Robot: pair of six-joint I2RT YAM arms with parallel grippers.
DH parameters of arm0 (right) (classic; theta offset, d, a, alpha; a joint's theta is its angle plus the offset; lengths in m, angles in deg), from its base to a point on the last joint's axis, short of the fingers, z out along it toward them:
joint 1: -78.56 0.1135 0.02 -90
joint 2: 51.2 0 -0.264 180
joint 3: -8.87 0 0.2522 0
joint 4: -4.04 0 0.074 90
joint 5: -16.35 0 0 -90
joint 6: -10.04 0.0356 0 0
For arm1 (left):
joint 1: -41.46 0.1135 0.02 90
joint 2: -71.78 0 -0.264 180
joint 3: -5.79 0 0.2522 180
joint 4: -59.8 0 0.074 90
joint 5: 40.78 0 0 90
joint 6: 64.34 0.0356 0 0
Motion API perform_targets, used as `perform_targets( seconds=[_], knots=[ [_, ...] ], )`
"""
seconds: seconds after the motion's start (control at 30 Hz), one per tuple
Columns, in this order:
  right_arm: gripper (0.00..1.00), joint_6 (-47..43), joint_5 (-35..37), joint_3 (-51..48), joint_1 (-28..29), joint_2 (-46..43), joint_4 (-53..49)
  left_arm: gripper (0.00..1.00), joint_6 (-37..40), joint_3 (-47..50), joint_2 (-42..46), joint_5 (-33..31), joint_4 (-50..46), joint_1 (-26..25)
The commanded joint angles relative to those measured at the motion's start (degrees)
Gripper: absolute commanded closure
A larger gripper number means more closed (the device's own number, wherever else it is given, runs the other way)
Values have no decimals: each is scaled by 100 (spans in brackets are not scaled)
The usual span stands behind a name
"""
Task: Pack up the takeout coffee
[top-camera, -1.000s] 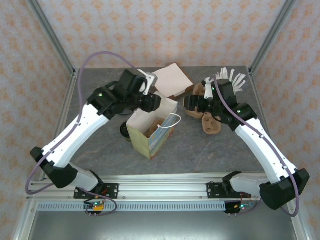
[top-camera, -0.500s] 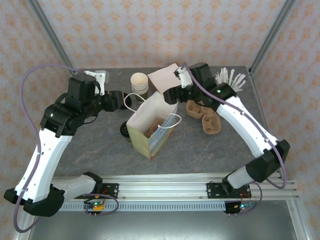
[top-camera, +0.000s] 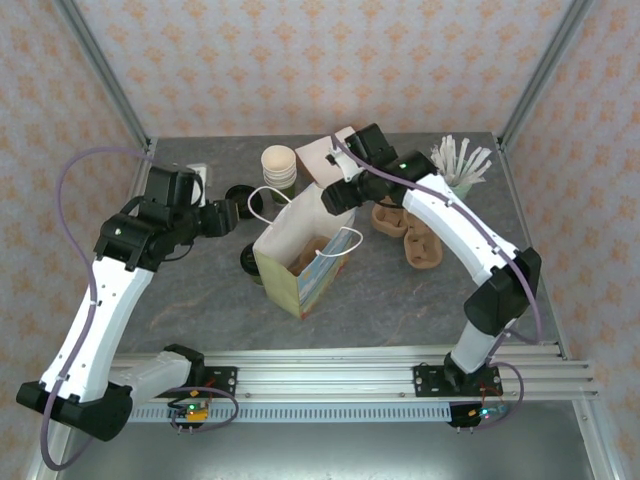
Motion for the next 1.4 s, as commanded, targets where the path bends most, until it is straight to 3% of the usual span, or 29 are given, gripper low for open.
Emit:
perform_targets(
  seconds=[0.0, 0.43, 0.63, 0.83, 1.03, 1.37],
  knots=[
    [31, -8, 732, 301, -42, 47, -258, 42, -77, 170, 167, 72, -146, 67],
    [35, -54, 1446, 791, -291, 345, -400, 42, -434, 1317, 139, 426, 135, 40],
    [29, 72, 838, 750, -286, 52, -237, 41, -575, 1701, 154, 397, 493, -109],
    [20, 475, 203, -8, -284, -989, 706, 39, -59, 1274, -311, 256, -21, -306],
    [12, 860, 470, -1001, -280, -1902, 1641, 38, 243, 893, -853, 350, -404, -476],
    [10, 892, 719, -1753, -278, -2368, 1933, 29, 728, 54, -1883, 342, -1185, -682]
  ],
)
